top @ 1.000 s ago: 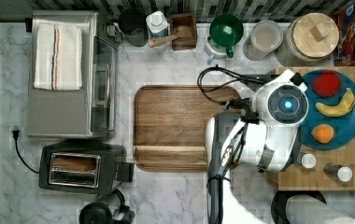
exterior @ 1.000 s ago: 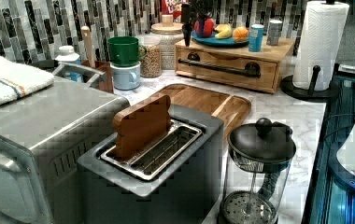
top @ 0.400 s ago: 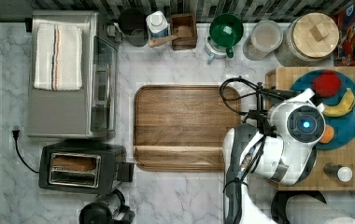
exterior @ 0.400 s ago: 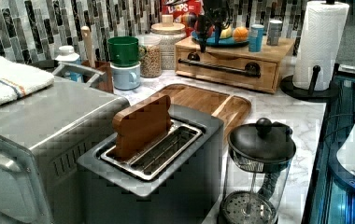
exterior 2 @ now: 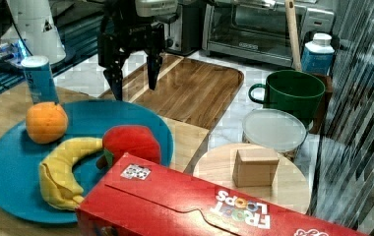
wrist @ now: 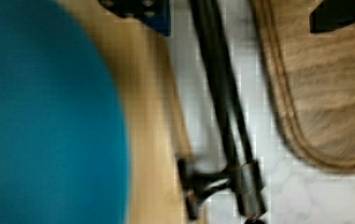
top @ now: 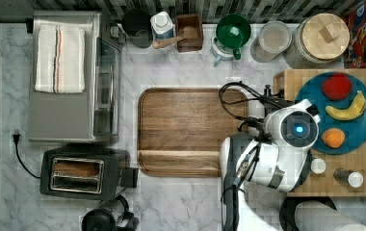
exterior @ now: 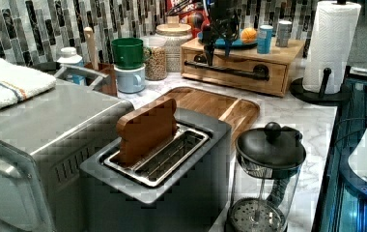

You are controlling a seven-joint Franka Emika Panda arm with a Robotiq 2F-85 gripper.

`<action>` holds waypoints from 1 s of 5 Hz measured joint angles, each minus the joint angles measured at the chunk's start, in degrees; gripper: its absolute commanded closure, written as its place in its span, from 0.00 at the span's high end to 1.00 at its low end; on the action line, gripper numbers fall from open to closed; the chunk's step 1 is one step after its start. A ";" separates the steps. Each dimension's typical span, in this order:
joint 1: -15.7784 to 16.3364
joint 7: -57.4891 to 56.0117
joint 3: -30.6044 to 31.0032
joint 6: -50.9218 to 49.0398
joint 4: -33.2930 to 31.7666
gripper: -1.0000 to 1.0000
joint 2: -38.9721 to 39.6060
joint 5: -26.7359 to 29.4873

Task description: Open the drawer.

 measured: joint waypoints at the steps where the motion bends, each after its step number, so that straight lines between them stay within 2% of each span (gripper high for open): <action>1: 0.36 0.03 1.78 4.28 -1.90 1.00 0.01 -1.07; 2: 0.72 -0.06 2.36 7.16 -2.57 1.00 0.27 -4.48; 5: 0.71 0.28 1.13 8.56 -2.69 1.00 2.28 -6.74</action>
